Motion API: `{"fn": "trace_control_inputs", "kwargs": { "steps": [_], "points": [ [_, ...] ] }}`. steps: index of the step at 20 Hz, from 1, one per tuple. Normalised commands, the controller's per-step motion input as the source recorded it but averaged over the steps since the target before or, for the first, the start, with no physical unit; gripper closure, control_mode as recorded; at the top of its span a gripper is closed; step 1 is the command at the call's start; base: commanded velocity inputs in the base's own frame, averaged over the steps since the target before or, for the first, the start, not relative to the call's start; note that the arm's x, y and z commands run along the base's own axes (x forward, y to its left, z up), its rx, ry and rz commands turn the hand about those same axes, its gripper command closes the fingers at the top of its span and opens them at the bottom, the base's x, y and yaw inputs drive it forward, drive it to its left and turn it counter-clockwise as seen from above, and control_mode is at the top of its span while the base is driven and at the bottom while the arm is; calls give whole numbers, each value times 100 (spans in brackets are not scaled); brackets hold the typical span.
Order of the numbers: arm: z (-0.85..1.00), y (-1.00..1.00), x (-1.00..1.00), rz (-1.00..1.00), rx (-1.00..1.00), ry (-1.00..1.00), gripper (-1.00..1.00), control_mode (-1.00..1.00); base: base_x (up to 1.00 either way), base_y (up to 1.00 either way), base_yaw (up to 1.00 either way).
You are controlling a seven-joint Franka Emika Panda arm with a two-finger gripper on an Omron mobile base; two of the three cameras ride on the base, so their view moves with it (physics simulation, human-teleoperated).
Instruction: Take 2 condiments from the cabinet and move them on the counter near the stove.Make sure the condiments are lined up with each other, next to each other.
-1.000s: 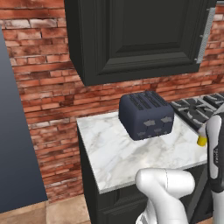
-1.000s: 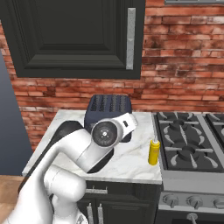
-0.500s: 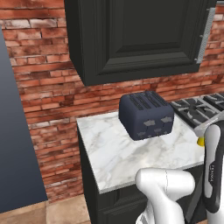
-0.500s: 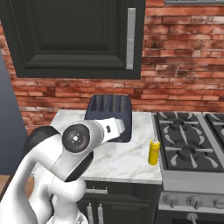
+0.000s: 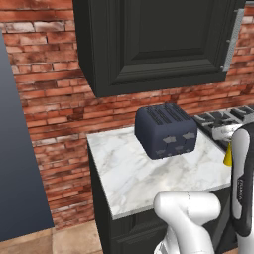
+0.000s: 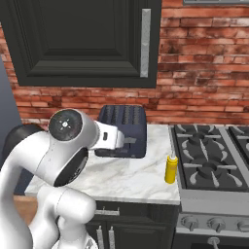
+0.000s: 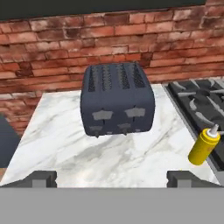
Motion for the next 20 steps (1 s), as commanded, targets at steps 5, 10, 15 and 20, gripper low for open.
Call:
{"fn": "trace_control_inputs", "kwargs": {
  "steps": [5, 10, 15, 20],
  "points": [
    [1, 43, -22, -18, 29, 27, -100, -100, 0, 0, 0],
    [2, 48, -4, -12, 19, 12, -100, -100, 0, 0, 0],
    [7, 59, 0, -1, 0, 0, -100, -100, 0, 0, 0],
    [1, 69, 0, 0, -18, 0, -100, -100, 0, 0, 0]
  ]
}}
